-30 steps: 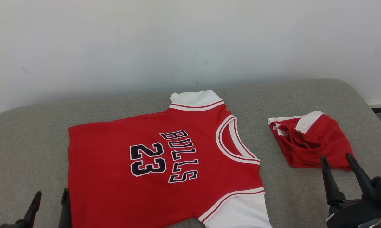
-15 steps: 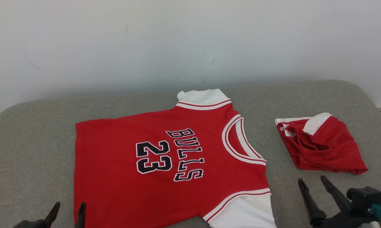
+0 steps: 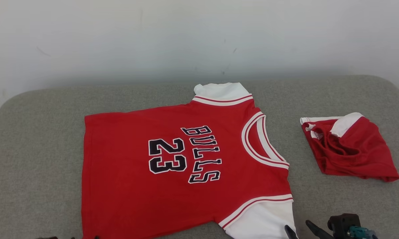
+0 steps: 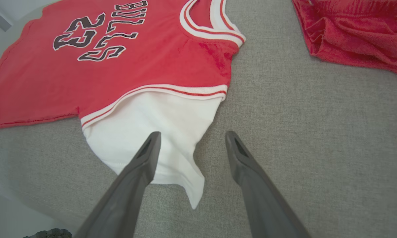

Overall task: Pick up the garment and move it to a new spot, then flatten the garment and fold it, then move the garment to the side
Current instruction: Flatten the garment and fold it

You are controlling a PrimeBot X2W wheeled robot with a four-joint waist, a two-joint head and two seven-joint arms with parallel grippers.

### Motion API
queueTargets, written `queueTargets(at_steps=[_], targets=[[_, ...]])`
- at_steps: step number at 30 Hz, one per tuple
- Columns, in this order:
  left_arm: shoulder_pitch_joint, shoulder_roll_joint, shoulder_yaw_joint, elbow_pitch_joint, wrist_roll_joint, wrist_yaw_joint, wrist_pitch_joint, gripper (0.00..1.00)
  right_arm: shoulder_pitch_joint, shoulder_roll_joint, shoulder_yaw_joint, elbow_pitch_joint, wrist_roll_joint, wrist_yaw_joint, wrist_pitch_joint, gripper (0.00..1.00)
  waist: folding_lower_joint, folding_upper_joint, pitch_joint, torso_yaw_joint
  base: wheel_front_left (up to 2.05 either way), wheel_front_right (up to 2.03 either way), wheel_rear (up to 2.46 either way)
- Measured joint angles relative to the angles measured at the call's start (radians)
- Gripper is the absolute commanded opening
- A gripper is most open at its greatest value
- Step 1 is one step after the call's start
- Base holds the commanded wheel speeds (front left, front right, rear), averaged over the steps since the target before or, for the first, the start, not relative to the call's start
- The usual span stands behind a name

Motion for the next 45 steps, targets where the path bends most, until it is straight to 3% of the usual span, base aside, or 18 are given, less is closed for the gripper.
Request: queueTargets(at_steps=[13, 26, 27, 28, 29, 30, 31, 40, 45], targets=[[-0.063, -0.011, 0.000, 0.146, -0.044, -0.035, 0.077, 1.00, -0.029, 0.009, 0.054, 0.070, -0.008, 0.007, 0.092, 1.00, 0.0000, 0.0000, 0.030, 0.017, 0.00, 0.00, 0.00], [-0.152, -0.057, 0.001, 0.292, -0.113, -0.063, 0.129, 1.00, -0.095, 0.047, 0.100, 0.169, -0.012, 0.021, 0.142, 1.00, -0.0001, -0.0001, 0.040, 0.019, 0.00, 0.00, 0.00], [-0.160, -0.059, 0.004, 0.303, -0.123, -0.065, 0.129, 1.00, -0.100, 0.048, 0.101, 0.174, -0.012, 0.022, 0.145, 0.93, -0.0001, -0.0001, 0.041, 0.019, 0.00, 0.00, 0.00], [-0.164, -0.067, 0.011, 0.315, -0.139, -0.069, 0.129, 0.92, -0.105, 0.049, 0.103, 0.179, -0.012, 0.025, 0.146, 0.32, -0.0001, -0.0001, 0.041, 0.020, 0.00, 0.00, 0.00], [-0.167, -0.067, 0.009, 0.321, -0.140, -0.070, 0.129, 0.49, -0.108, 0.049, 0.103, 0.183, -0.012, 0.026, 0.146, 0.00, -0.0001, -0.0001, 0.042, 0.020, 0.00, 0.00, 0.00], [-0.170, -0.067, 0.008, 0.327, -0.139, -0.071, 0.129, 0.13, -0.110, 0.049, 0.103, 0.189, -0.012, 0.027, 0.146, 0.00, -0.0001, -0.0001, 0.042, 0.020, 0.00, 0.00, 0.00], [-0.174, -0.066, 0.010, 0.335, -0.140, -0.074, 0.129, 0.00, -0.112, 0.051, 0.102, 0.192, -0.011, 0.033, 0.146, 0.00, -0.0001, -0.0001, 0.042, 0.020, 0.00, 0.00, 0.00], [-0.184, -0.065, 0.015, 0.343, -0.140, -0.088, 0.097, 0.00, -0.124, 0.065, 0.059, 0.192, 0.047, 0.062, 0.126, 0.00, -0.0001, 0.0000, 0.027, 0.019, 0.00, 0.00, 0.00], [-0.177, -0.065, 0.004, 0.283, -0.138, -0.098, 0.071, 0.00, -0.111, 0.049, 0.020, 0.132, 0.099, 0.087, 0.118, 0.00, 0.0000, 0.0001, 0.009, 0.018, 0.00, 0.00, 0.00]])
